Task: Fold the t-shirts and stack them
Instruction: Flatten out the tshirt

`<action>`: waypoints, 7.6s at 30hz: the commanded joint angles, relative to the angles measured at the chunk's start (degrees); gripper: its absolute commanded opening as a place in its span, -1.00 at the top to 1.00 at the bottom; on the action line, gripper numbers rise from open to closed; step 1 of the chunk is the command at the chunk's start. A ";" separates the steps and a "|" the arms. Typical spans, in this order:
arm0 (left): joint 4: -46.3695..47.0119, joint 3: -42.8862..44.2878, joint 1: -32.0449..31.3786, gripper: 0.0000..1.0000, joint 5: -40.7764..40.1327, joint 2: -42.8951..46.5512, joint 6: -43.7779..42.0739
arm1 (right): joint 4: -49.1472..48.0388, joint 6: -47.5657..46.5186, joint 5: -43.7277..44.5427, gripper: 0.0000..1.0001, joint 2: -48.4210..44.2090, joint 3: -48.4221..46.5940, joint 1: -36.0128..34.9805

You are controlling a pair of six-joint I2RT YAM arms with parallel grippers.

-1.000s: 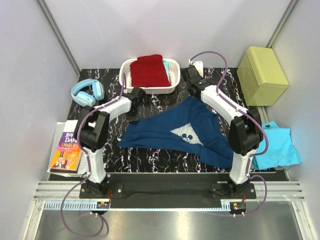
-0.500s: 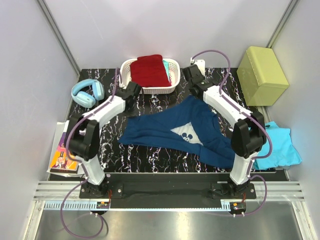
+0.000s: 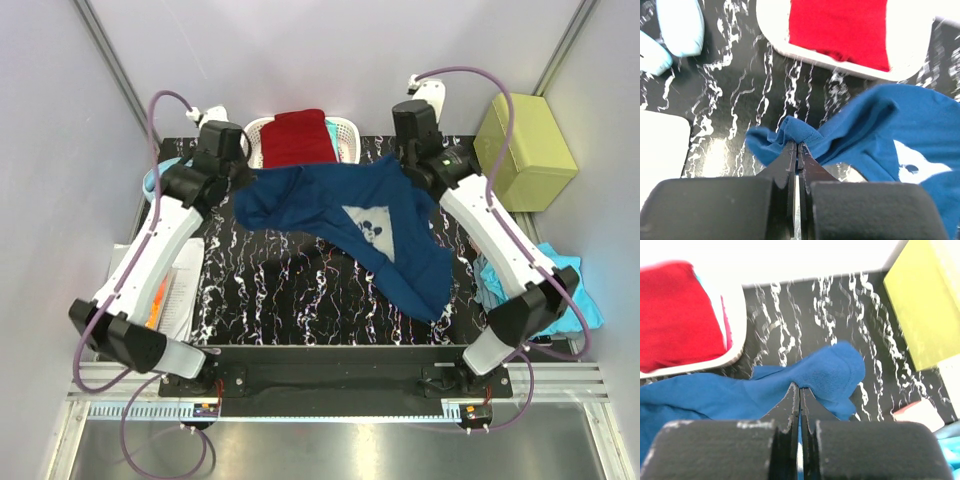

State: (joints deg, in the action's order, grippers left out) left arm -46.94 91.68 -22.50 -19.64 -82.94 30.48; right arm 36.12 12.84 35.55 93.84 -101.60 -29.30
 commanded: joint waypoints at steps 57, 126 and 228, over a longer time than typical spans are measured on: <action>-13.70 -10.64 -5.45 1.00 -8.04 42.23 6.61 | 14.49 -3.10 22.19 1.00 -42.51 11.60 -12.45; 7.39 -1.34 7.82 1.00 -7.09 -15.58 -2.18 | -8.43 11.68 -0.65 1.00 12.39 8.37 8.64; 10.55 -27.52 -15.91 -0.74 -0.31 -12.51 2.39 | -3.16 17.13 -10.06 -0.16 19.35 20.66 -3.05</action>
State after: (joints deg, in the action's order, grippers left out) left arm -38.81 62.92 -38.46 -21.43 -95.64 34.15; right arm 34.02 32.45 23.05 110.52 -75.40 -34.37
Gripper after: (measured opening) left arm 0.877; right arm 0.590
